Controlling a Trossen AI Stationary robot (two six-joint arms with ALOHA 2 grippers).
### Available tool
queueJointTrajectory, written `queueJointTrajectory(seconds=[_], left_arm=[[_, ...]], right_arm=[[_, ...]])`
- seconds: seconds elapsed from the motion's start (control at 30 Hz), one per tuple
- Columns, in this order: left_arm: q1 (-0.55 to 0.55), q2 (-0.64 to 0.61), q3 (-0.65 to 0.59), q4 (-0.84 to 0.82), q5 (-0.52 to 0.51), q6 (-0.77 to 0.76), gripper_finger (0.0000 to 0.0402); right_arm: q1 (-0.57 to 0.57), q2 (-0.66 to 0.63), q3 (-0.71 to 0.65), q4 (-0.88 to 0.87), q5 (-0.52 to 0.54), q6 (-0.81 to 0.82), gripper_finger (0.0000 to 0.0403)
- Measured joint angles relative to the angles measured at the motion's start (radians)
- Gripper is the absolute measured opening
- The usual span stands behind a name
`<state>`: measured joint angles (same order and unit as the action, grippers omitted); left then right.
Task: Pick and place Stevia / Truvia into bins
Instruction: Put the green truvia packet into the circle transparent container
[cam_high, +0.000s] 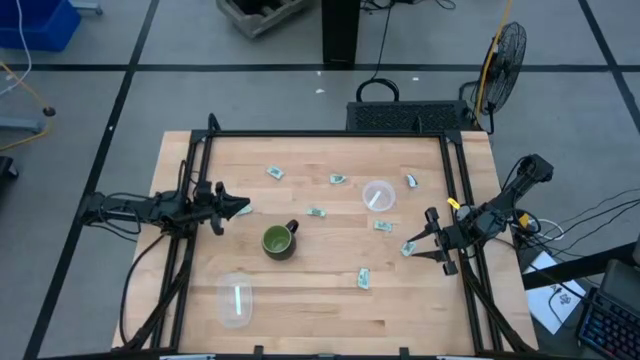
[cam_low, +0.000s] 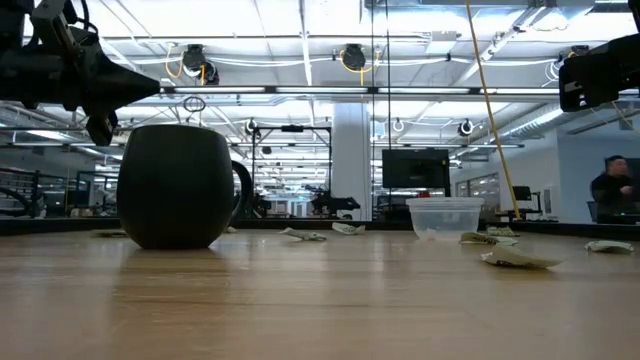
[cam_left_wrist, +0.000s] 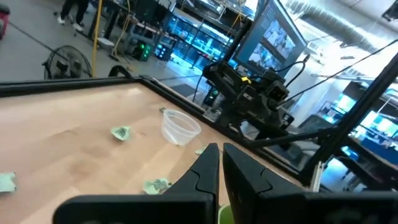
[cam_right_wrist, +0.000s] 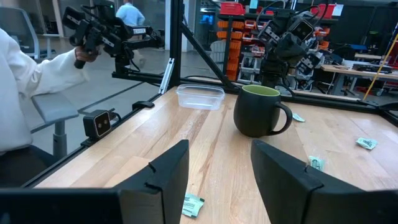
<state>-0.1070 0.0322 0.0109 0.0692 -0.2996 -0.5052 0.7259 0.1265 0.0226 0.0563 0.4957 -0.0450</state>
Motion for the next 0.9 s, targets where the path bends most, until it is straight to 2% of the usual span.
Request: queueJointTrajectory(seconds=[0.27, 0.4, 0.63, 0.9], left_arm=[[0.000, 0.000, 0.000, 0.072, -0.119, 0.125, 0.0026], [0.000, 0.000, 0.000, 0.075, -0.121, 0.127, 0.0026], [0.000, 0.000, 0.000, 0.076, -0.120, 0.127, 0.0026], [0.000, 0.000, 0.000, 0.076, -0.119, 0.127, 0.0026]], right_arm=[[0.000, 0.000, 0.000, 0.026, 0.000, -0.021, 0.0167], [0.000, 0.000, 0.000, 0.041, 0.000, -0.105, 0.0167], [0.000, 0.000, 0.000, 0.049, 0.000, -0.096, 0.0167], [0.000, 0.000, 0.000, 0.296, 0.003, -0.111, 0.0167]])
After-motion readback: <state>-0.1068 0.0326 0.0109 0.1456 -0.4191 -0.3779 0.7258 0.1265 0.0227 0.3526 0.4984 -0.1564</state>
